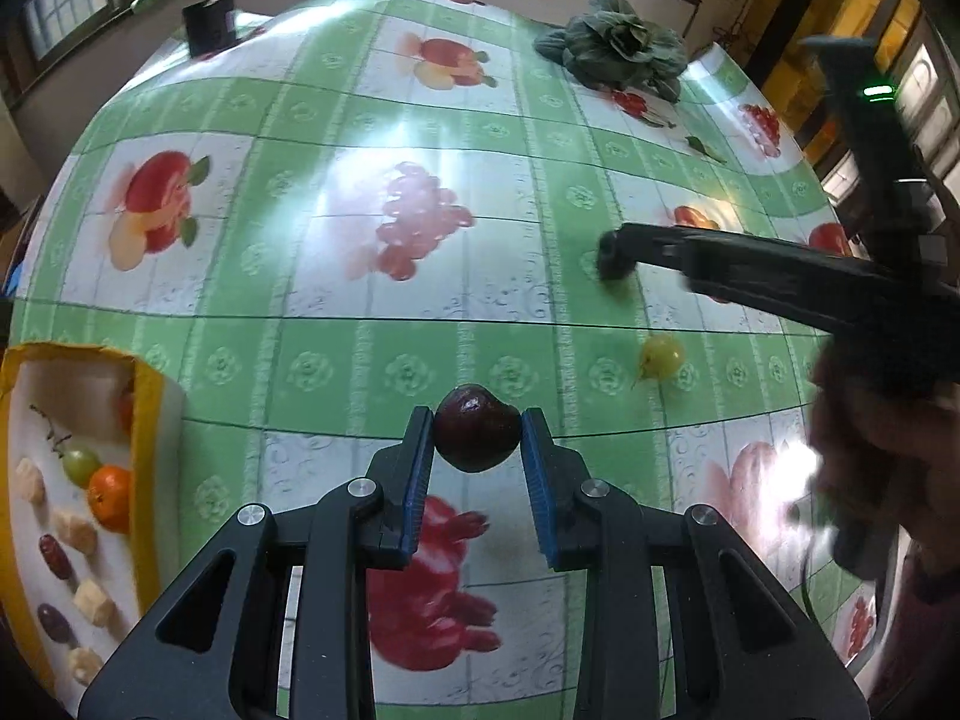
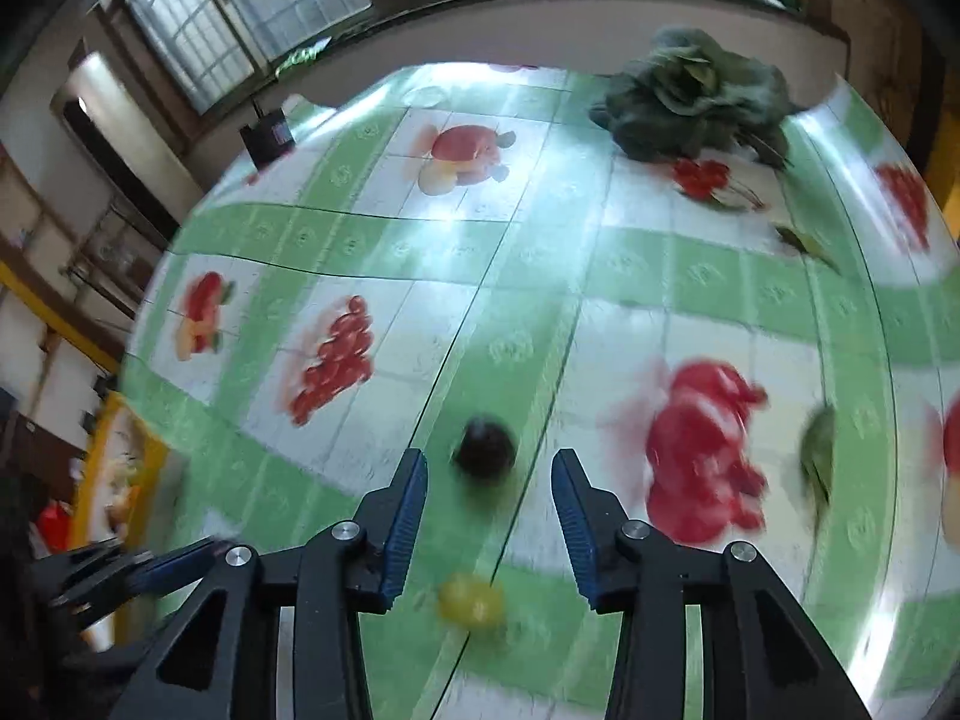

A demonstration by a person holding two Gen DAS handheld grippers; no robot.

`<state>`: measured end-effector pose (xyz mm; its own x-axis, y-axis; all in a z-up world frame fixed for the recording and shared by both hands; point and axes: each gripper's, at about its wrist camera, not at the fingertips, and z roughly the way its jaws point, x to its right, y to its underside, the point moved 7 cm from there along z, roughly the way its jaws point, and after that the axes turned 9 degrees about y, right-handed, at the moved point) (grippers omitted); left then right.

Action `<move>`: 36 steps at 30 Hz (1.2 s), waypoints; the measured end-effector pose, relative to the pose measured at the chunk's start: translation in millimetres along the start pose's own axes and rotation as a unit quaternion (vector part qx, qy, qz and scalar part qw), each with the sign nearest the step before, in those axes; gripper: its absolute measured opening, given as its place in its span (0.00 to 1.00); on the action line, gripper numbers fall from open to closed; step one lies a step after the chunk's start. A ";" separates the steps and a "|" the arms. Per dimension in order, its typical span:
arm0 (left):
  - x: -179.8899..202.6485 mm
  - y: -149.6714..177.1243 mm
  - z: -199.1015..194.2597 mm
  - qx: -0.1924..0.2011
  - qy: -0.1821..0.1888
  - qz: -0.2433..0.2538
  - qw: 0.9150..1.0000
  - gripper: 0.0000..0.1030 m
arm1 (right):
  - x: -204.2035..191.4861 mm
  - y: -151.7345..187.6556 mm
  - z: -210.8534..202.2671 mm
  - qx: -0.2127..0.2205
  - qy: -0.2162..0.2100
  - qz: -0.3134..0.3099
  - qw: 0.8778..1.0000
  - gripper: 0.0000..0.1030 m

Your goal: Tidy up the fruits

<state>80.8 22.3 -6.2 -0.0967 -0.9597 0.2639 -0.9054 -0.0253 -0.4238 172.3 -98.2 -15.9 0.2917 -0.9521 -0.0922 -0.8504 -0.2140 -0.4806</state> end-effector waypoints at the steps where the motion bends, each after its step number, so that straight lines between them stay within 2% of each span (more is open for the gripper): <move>1: -3.9 0.5 -2.3 0.001 -0.001 -0.004 1.000 0.28 | -1.5 -2.9 10.0 -0.003 0.015 -0.010 1.000 0.41; 2: -7.1 0.7 -3.9 0.001 -0.003 -0.006 1.000 0.28 | -2.2 -4.3 19.3 -0.009 0.023 -0.017 1.000 0.40; 3: -11.1 0.7 -5.4 0.002 -0.005 -0.008 1.000 0.28 | -7.8 -5.9 25.8 -0.016 -0.002 -0.017 1.000 0.40; 4: -15.3 0.6 -6.7 0.002 -0.006 -0.011 1.000 0.28 | -10.7 -5.5 28.8 -0.026 -0.009 -0.018 0.999 0.39; 5: -18.7 0.7 -7.4 0.002 -0.006 -0.014 1.000 0.28 | -15.1 -4.5 30.0 -0.033 -0.010 -0.026 0.999 0.30; 7: -24.7 -0.5 -7.5 0.002 -0.006 -0.021 1.000 0.28 | -26.3 -0.8 28.8 -0.038 -0.014 -0.049 0.998 0.23; 12: -32.0 -1.5 -6.2 0.005 -0.008 -0.035 0.999 0.28 | -25.2 9.6 22.2 -0.043 -0.020 -0.036 0.998 0.22; 18: -35.4 1.7 -23.5 0.018 -0.021 -0.047 0.999 0.28 | -36.1 10.2 -22.3 -0.007 -0.032 -0.035 0.999 0.22; 25: -46.3 10.5 -52.1 0.040 -0.047 -0.059 0.996 0.28 | -71.7 25.6 -63.9 0.023 -0.034 -0.059 0.997 0.22; 36: -90.0 42.4 -102.7 0.068 -0.095 -0.084 0.990 0.28 | -152.6 51.5 -87.4 0.027 -0.052 -0.118 0.991 0.22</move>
<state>8.6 136.3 41.1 0.1414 -0.9739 0.1776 -0.8372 -0.2134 -0.5036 45.7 16.9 49.7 0.5252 -0.8488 -0.0607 -0.7302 -0.4128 -0.5445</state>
